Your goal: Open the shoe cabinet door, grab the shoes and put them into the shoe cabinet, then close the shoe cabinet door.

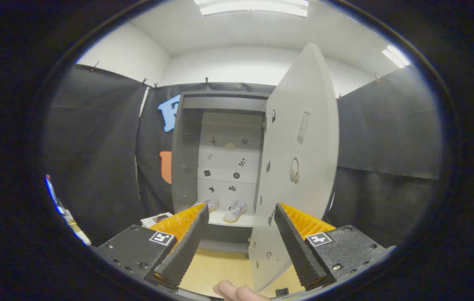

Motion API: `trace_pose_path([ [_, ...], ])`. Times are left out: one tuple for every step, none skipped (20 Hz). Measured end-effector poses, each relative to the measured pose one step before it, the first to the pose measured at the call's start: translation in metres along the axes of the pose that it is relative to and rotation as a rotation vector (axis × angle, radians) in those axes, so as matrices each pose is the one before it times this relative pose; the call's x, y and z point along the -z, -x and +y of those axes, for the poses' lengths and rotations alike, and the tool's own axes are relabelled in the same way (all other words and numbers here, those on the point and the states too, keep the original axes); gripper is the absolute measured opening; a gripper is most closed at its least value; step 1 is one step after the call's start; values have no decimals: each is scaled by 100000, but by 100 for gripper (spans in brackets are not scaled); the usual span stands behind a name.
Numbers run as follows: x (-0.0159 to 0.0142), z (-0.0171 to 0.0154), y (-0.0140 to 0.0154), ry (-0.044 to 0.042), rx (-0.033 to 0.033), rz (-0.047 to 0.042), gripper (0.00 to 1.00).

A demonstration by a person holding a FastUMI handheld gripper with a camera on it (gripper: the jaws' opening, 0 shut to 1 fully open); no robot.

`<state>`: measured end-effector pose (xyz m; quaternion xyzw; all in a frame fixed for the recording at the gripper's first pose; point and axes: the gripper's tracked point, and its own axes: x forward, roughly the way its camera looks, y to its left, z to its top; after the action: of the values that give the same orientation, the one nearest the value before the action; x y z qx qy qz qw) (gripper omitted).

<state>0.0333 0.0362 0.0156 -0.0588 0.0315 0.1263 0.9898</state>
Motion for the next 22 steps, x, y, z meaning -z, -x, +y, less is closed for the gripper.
trace_pose_path([
  [256, -1830, 861, 49, 1078, -424, 100],
  [332, -1786, 821, 917, 1645, -112, 100],
  [347, -1662, 677, 155, 1629, -268, 100],
  [502, -1356, 666, 108, 248, 725, 100],
  [491, -1192, 700, 530, -192, 783, 100],
  [357, -1454, 524, -209, 446, -196, 100],
  [165, -1483, 493, 696, 470, -276, 100],
  [133, -1754, 729, 297, 1331, -726, 100],
  [-36, -1740, 499, 53, 1947, -988, 100],
  [75, -1602, 465, -111, 1228, -474, 100],
  [371, -1389, 595, -49, 835, 536, 100],
  [213, -1425, 284, -612, 754, 288, 100],
  [68, -1451, -11, -277, 793, 101, 100],
  [130, -1427, -134, 1074, 1005, -191, 100],
  [342, -1412, -551, 1020, 845, -340, 100],
  [162, -1121, -878, 785, 651, -904, 100],
  [334, -962, -861, 514, 329, -60, 100],
  [367, -847, -1076, -389, 311, 499, 100],
  [516, -633, -1235, -634, -32, 1133, 100],
  [386, -390, -1135, -1104, -857, 747, 100],
  [129, -338, -1338, -843, -1013, 301, 100],
  [433, -386, -1346, -351, -193, 98, 100],
])
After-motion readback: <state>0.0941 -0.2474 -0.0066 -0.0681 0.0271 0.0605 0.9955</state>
